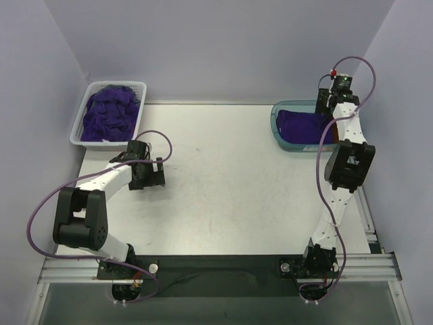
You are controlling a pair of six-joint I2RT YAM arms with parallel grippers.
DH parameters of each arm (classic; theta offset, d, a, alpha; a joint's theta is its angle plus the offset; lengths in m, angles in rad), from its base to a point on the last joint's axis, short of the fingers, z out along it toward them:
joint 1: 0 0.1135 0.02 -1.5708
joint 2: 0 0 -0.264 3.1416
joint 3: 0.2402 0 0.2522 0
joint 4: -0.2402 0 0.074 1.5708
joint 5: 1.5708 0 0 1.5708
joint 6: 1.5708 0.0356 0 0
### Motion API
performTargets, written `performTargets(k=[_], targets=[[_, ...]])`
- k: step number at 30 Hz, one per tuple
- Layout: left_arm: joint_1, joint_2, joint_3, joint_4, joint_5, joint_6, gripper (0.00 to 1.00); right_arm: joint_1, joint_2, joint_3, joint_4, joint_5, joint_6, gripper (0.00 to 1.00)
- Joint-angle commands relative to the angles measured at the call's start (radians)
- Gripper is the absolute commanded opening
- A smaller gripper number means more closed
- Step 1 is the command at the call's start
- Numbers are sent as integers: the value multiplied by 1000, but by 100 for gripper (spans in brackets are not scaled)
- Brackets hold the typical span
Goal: Fold and stack the towels
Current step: Neatly place the folded towel into the bin
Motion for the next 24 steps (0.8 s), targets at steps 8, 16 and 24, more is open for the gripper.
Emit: performTargets(k=[8,16,24], targets=[[4,-3,43,1,16,20,97,-5,-63,-30,119,377,74,79],[4,-11,45,1,24,17,97,4,-97,-134,145,62,45,72],[4,-17,46,1,36,17,98,6,-77,-182,142,18,117,75]])
